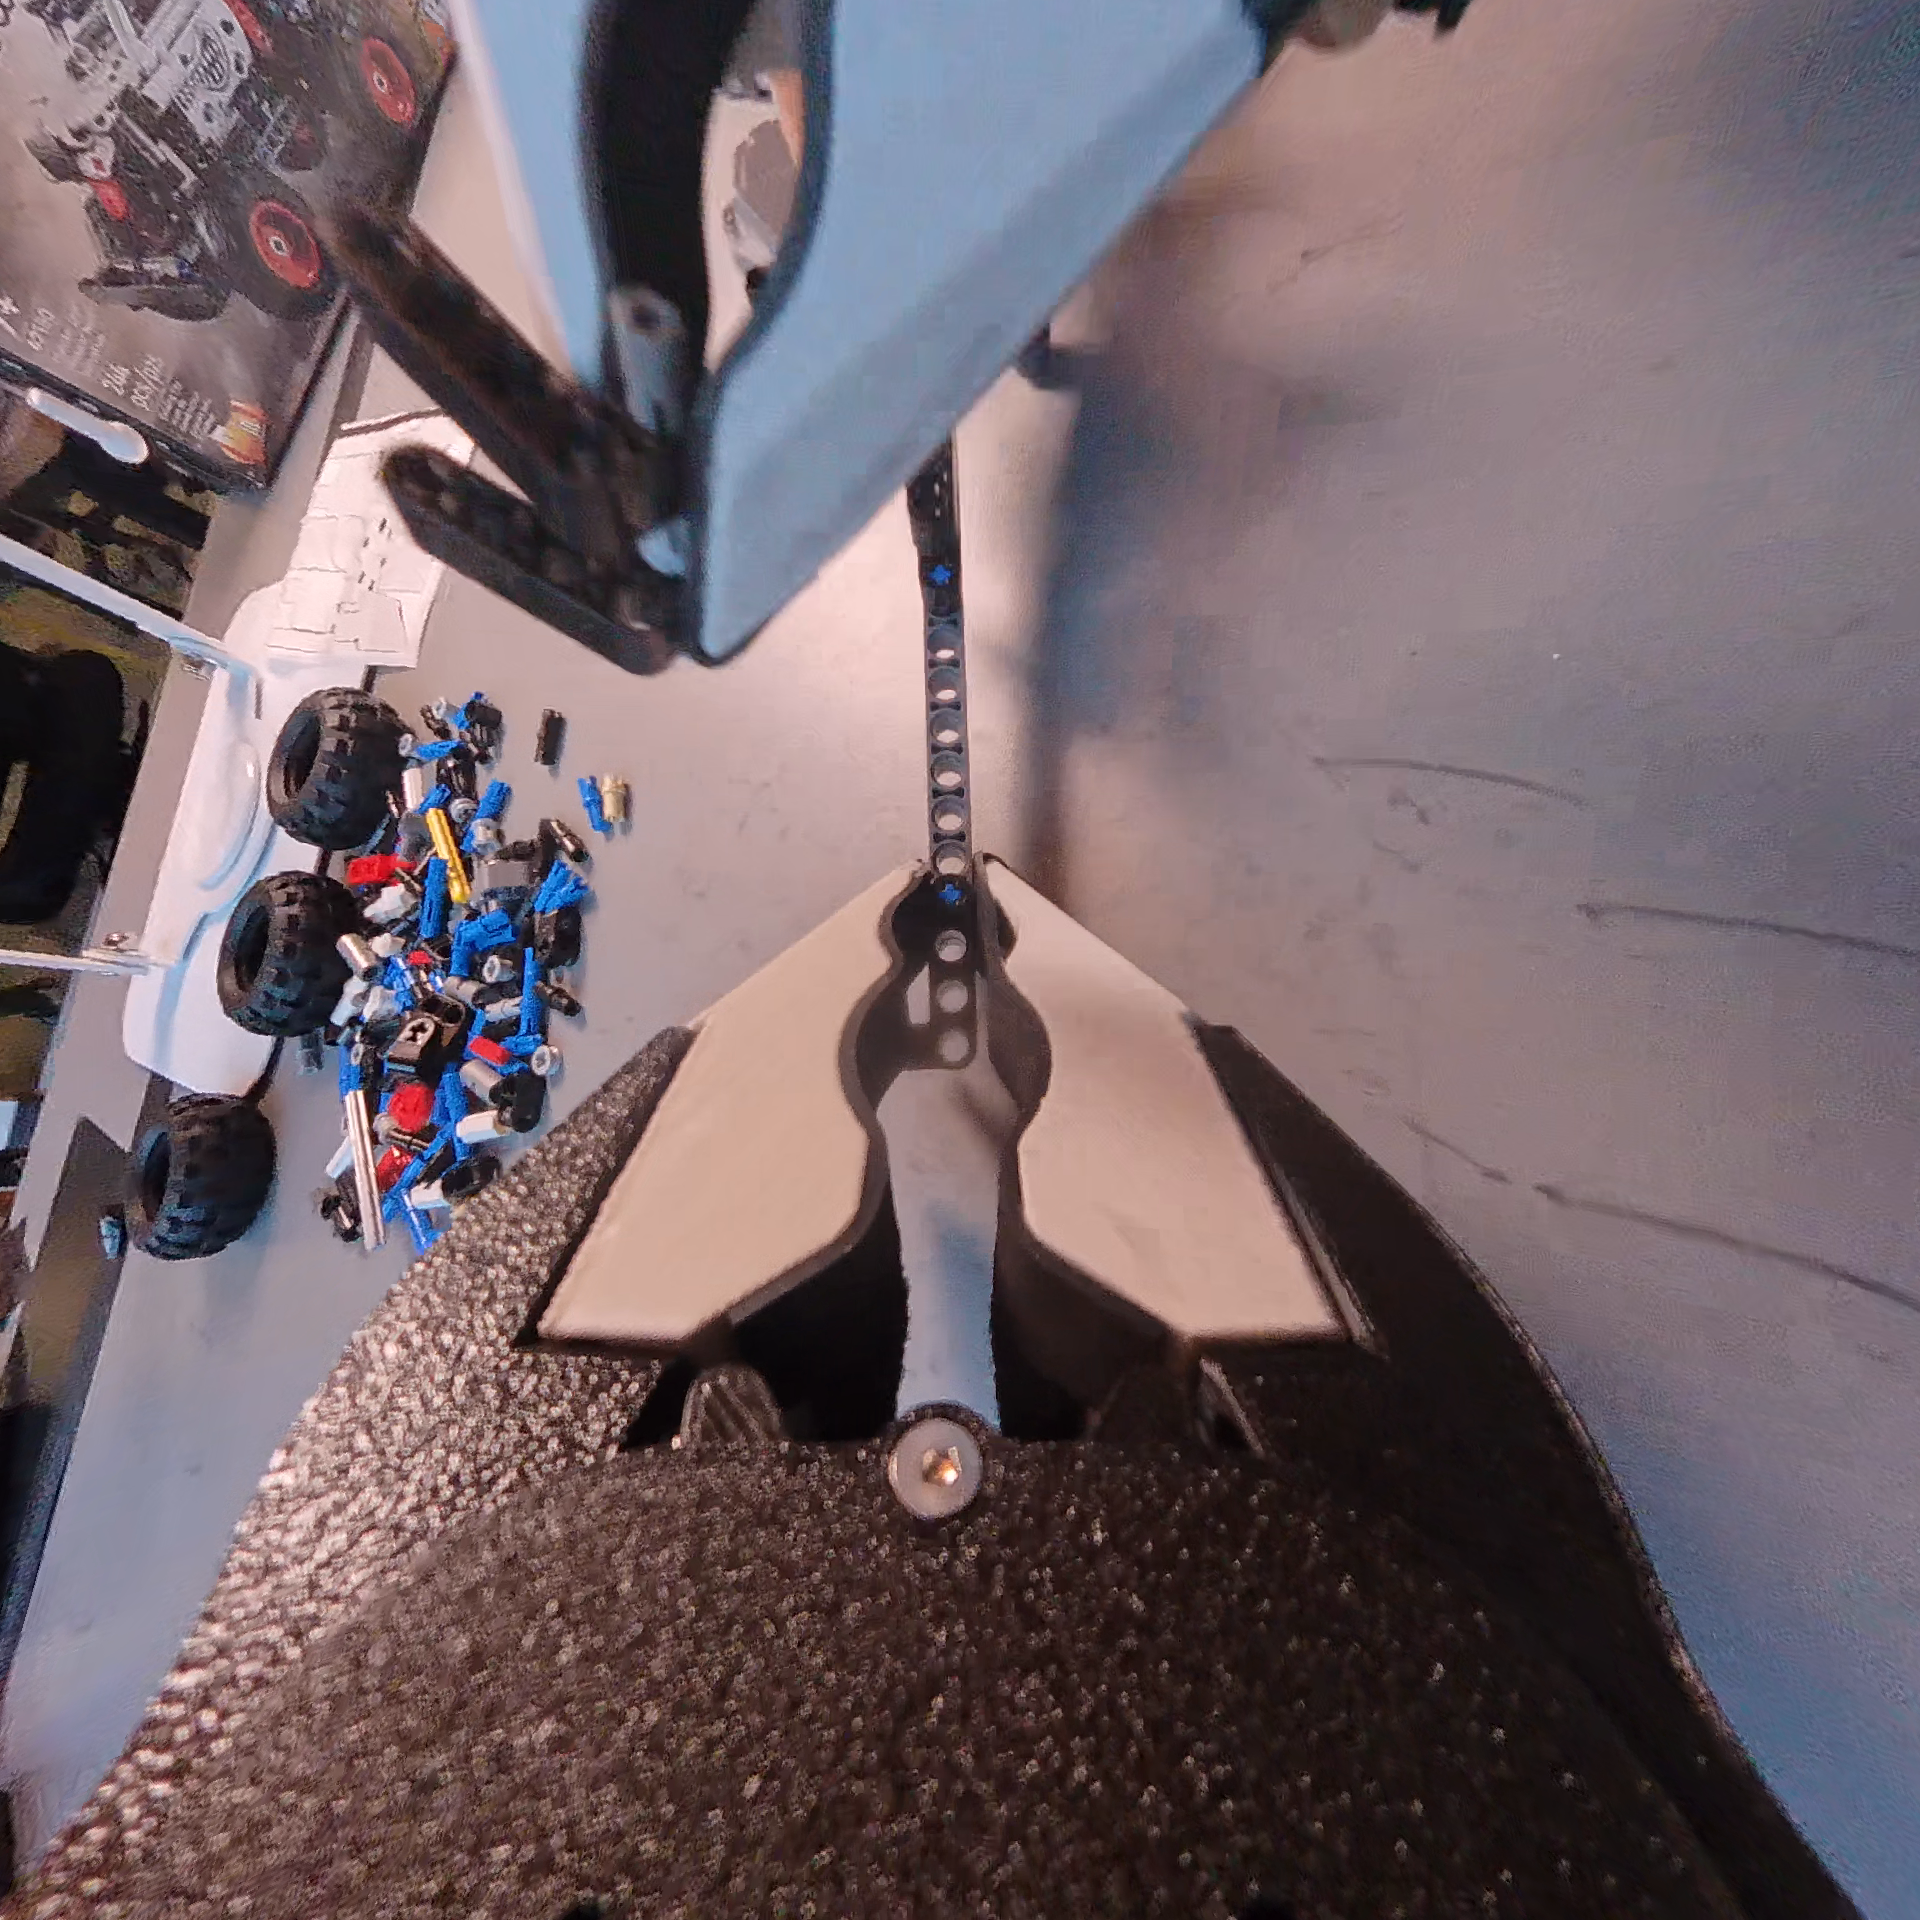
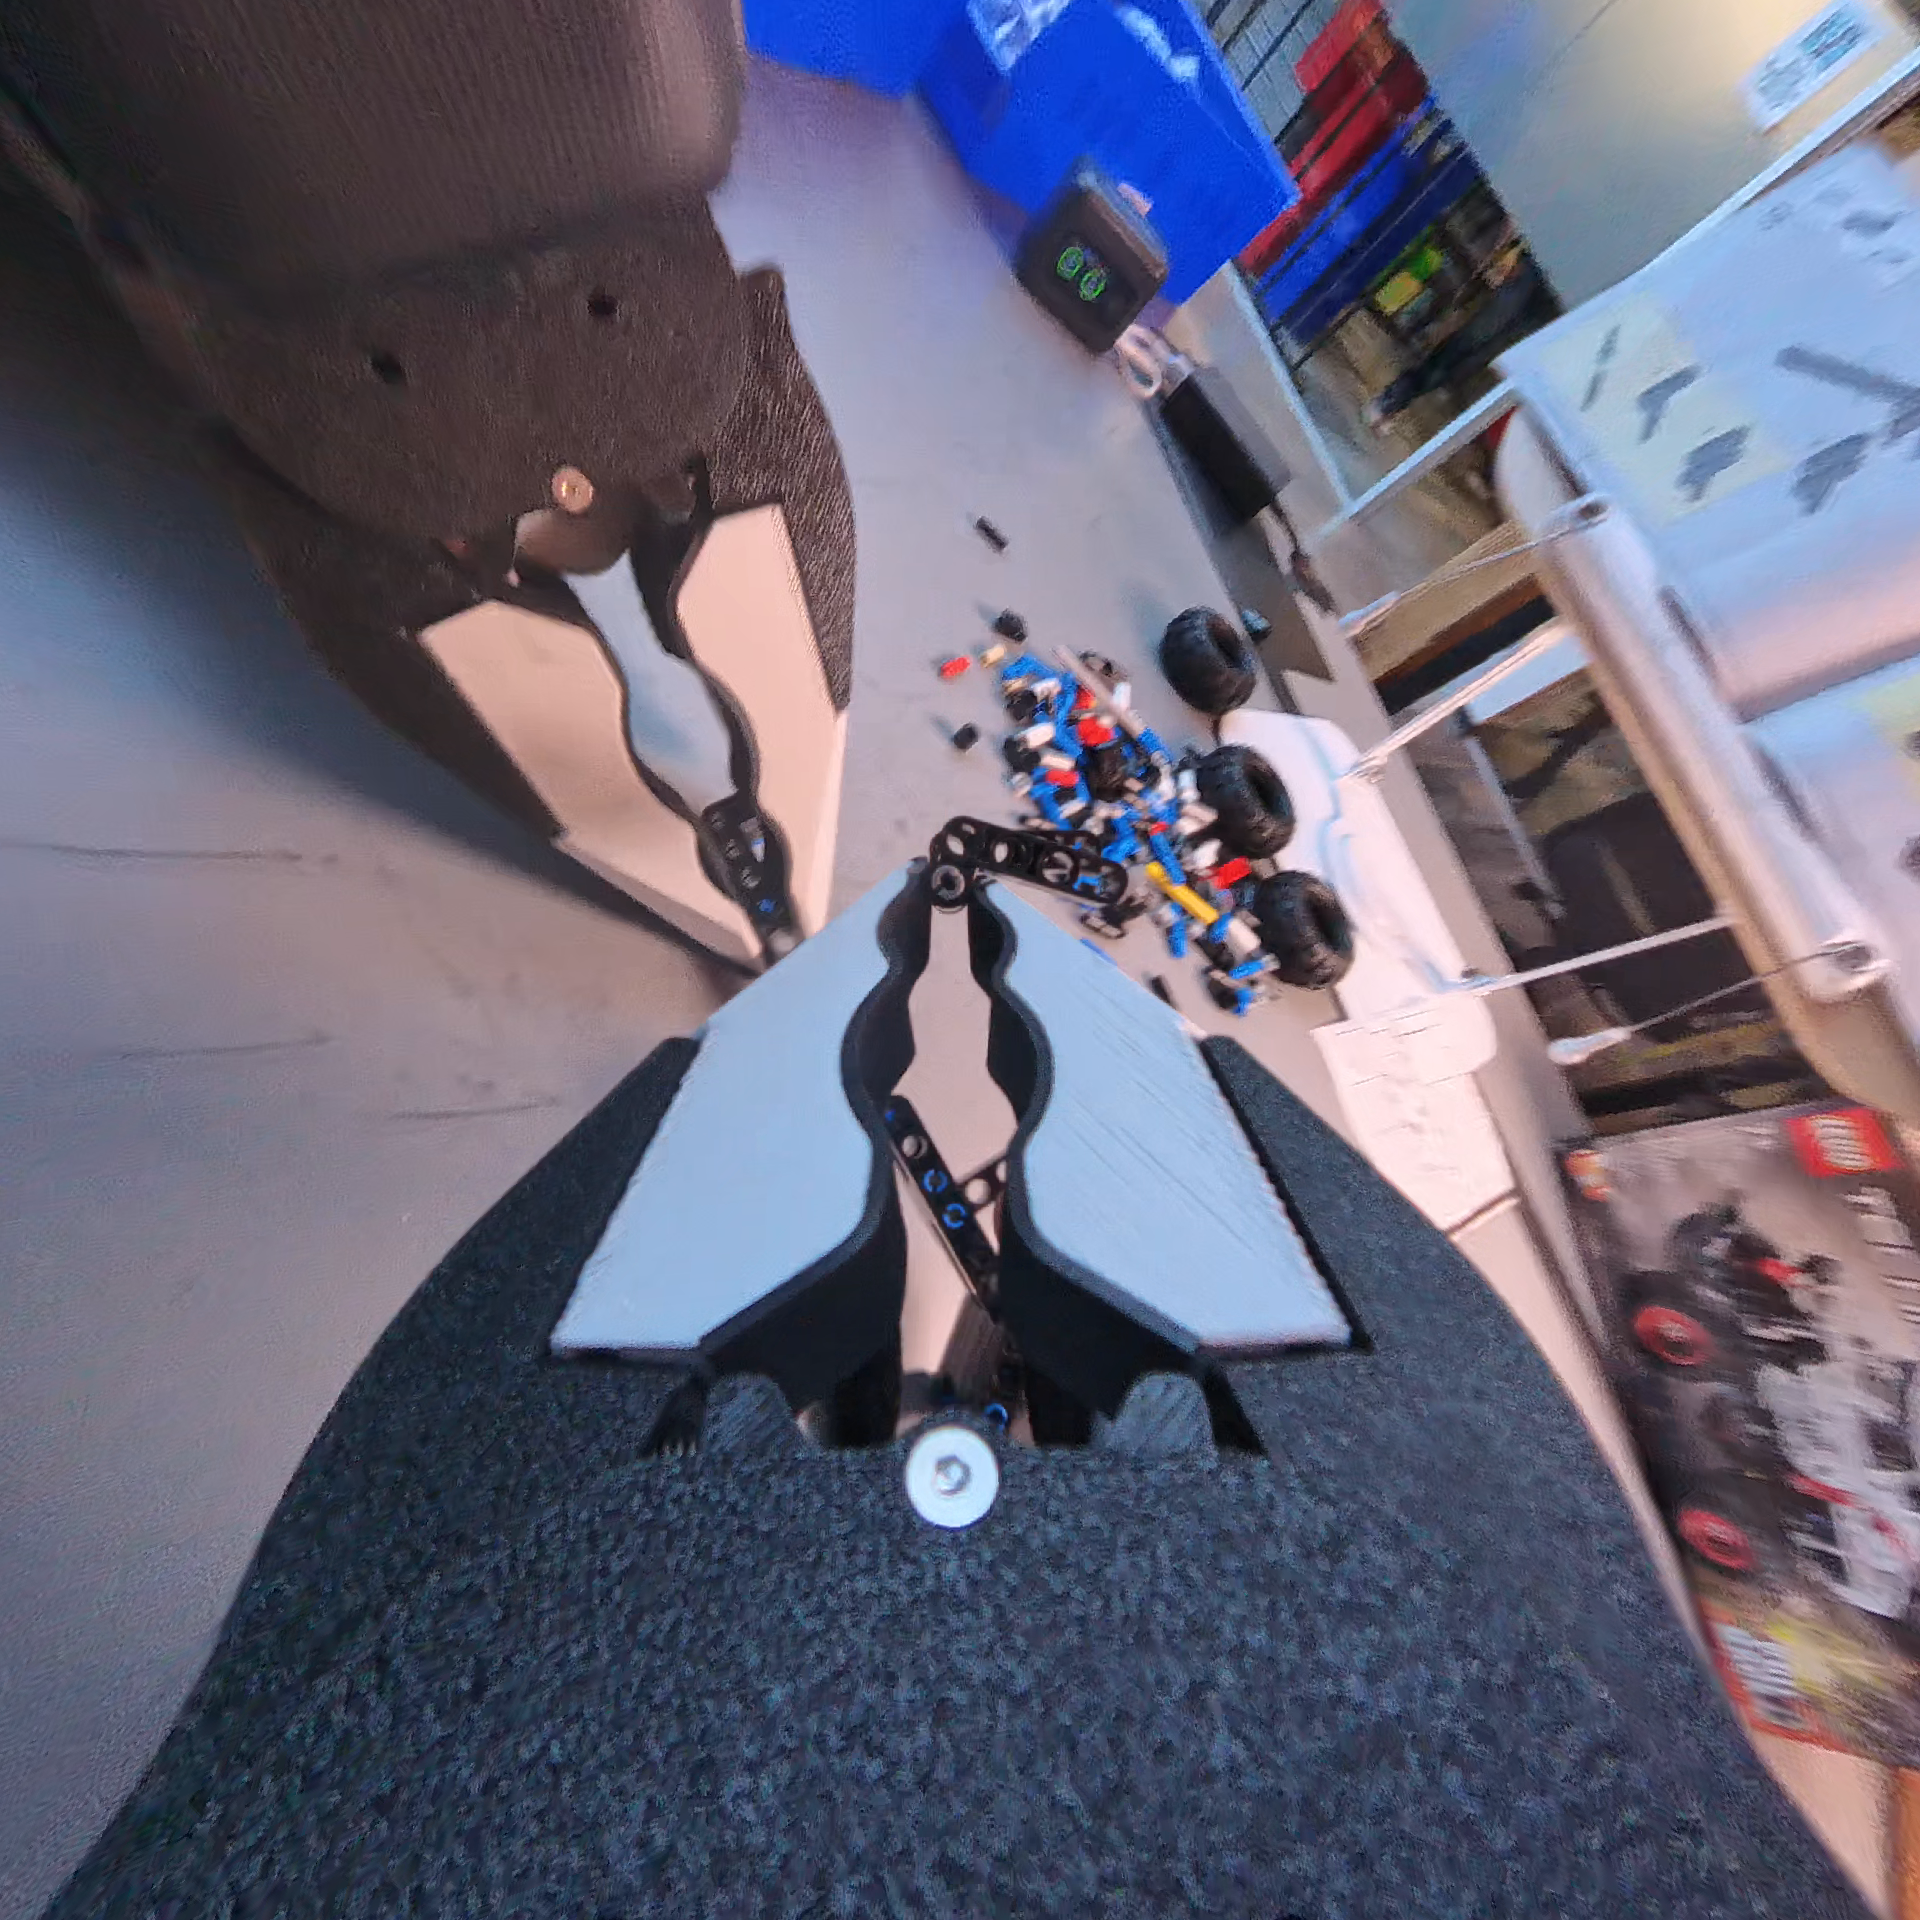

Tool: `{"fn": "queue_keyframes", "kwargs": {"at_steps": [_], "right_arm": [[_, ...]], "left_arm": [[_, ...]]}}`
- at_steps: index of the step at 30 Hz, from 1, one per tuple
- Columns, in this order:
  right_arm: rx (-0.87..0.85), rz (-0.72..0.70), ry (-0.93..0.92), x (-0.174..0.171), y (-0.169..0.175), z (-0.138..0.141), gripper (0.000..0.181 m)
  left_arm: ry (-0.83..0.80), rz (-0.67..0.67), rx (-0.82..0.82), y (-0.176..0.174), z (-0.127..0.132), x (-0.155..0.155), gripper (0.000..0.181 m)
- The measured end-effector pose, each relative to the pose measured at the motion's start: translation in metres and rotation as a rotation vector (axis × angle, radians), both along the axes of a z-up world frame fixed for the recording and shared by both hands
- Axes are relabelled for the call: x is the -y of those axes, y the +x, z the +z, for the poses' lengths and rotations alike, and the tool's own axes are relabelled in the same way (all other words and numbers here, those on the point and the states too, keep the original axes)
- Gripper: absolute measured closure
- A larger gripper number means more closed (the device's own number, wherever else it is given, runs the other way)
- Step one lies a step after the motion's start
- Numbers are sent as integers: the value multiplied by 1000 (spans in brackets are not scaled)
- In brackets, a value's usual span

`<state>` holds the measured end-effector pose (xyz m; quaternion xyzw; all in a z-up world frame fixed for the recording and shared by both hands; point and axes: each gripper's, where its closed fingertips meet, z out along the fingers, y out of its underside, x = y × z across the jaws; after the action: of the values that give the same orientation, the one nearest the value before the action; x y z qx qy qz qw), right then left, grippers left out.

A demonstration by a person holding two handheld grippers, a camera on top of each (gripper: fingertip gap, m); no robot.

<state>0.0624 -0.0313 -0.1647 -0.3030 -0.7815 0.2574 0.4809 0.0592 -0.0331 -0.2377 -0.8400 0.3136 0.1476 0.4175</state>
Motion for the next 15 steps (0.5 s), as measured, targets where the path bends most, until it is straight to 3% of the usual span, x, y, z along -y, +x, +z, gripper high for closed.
{"fn": "queue_keyframes", "kwargs": {"at_steps": [2, 4, 8, 12, 15], "right_arm": [[-3, 25, -66, 6, 7, -5, 175], [-35, 31, -128, 4, 9, 8, 175], [-101, 24, -181, -9, 6, 24, 175], [-61, 8, -79, -19, 9, 11, 175], [1, 43, -50, -19, 16, -2, 175]], "left_arm": [[-11, -5, 45, 1, 0, -1, 175], [-25, 6, 93, -2, -1, -2, 175], [8, 15, 13, -10, 1, -6, 175], [68, 49, -115, -28, 7, -15, 173], [68, 18, -82, -22, 9, -14, 167]]}}
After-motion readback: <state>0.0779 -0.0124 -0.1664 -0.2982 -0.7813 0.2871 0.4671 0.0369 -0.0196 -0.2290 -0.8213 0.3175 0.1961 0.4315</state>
